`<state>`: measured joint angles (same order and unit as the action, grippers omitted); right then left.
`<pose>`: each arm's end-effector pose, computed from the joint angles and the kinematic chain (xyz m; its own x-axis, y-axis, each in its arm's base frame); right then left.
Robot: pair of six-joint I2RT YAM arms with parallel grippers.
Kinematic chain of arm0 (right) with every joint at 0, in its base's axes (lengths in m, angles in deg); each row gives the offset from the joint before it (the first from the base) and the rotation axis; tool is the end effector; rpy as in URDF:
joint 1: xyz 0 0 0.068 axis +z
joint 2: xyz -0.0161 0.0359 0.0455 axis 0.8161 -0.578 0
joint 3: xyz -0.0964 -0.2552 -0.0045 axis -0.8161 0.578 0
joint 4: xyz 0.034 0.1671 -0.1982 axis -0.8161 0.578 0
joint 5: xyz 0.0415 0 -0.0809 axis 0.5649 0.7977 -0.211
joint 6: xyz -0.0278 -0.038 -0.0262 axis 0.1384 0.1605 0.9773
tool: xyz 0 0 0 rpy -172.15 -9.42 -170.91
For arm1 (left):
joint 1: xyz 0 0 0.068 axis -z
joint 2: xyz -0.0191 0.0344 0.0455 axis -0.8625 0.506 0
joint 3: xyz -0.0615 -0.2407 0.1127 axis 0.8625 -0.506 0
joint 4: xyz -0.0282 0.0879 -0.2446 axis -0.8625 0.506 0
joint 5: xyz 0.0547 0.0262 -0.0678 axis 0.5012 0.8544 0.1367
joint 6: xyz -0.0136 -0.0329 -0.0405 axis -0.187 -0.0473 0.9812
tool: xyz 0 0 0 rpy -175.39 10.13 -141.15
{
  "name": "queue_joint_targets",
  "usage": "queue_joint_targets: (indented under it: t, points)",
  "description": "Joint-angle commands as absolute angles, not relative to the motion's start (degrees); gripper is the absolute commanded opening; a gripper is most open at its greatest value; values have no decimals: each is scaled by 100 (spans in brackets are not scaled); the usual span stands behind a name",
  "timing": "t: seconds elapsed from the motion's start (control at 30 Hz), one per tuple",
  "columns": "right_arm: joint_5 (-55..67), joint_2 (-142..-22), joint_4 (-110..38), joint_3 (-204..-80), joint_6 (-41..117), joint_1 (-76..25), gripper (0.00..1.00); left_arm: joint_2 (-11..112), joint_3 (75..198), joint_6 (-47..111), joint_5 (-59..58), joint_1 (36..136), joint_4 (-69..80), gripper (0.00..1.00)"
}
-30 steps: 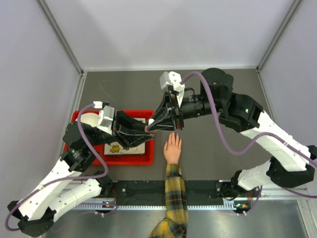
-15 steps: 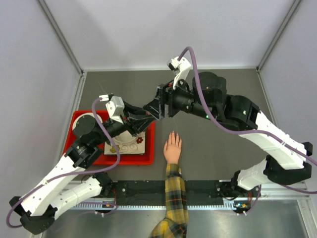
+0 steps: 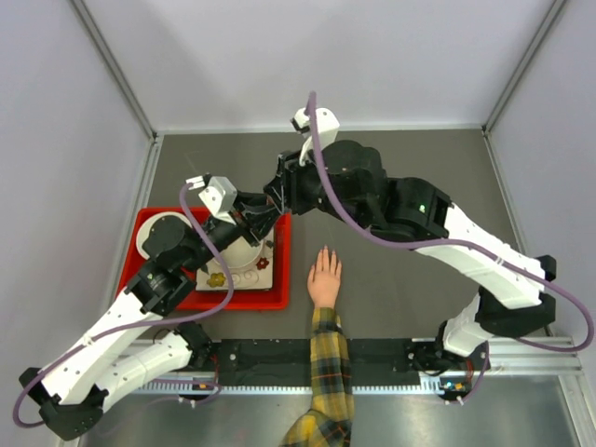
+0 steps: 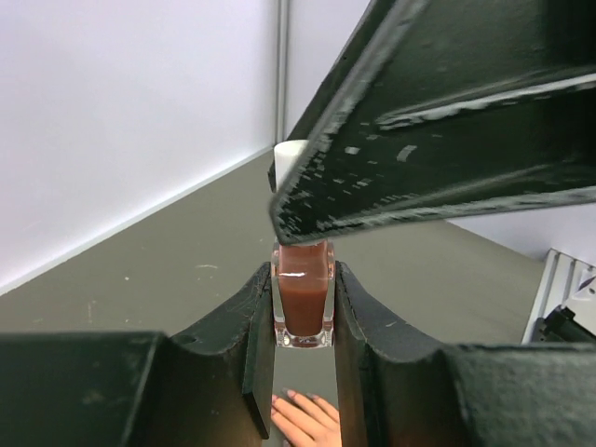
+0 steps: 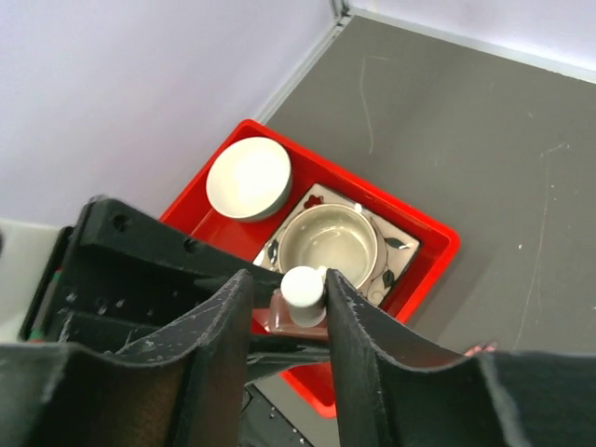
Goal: Paint the nails
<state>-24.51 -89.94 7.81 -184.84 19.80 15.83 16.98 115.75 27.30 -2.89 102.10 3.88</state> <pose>0.1141 0.2804 0.5221 -0.3909 0.0597 -0.9185 -0.6319 0.7081 0.3150 0.1159 -0.1152 0.4133 0.0687 -0.2180 -0.9735 0.8117 0.5796 -0.0725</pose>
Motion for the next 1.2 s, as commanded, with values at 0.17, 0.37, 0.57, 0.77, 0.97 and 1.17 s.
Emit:
queue_joint_targets:
  t: [0.17, 0.37, 0.57, 0.77, 0.97, 1.17]
  points:
    - [-2481, -9071, 837, -18799, 2356, 1703, 0, 1543, 11606, 2703, -239, 10206, 310, 0]
    - [-490, -8185, -293, -17491, 3348, 1545, 0, 1561, 11746, 3334, -2177, 10205, 118, 0]
    - [3836, -7541, -1115, -16530, 4272, 903, 0, 1719, 11816, 4302, -4078, 10214, -674, 0]
    - [4516, -7989, -359, -17322, 4589, 692, 0, 1684, 11895, 4146, -3747, 10206, -428, 0]
    - [2858, -7981, -535, -17252, 3730, 674, 46, 1684, 12010, 3443, -2263, 10206, 351, 0]
    - [-891, -7858, 78, -17137, 1779, 692, 64, 1789, 11984, 2783, -953, 10214, 723, 0]
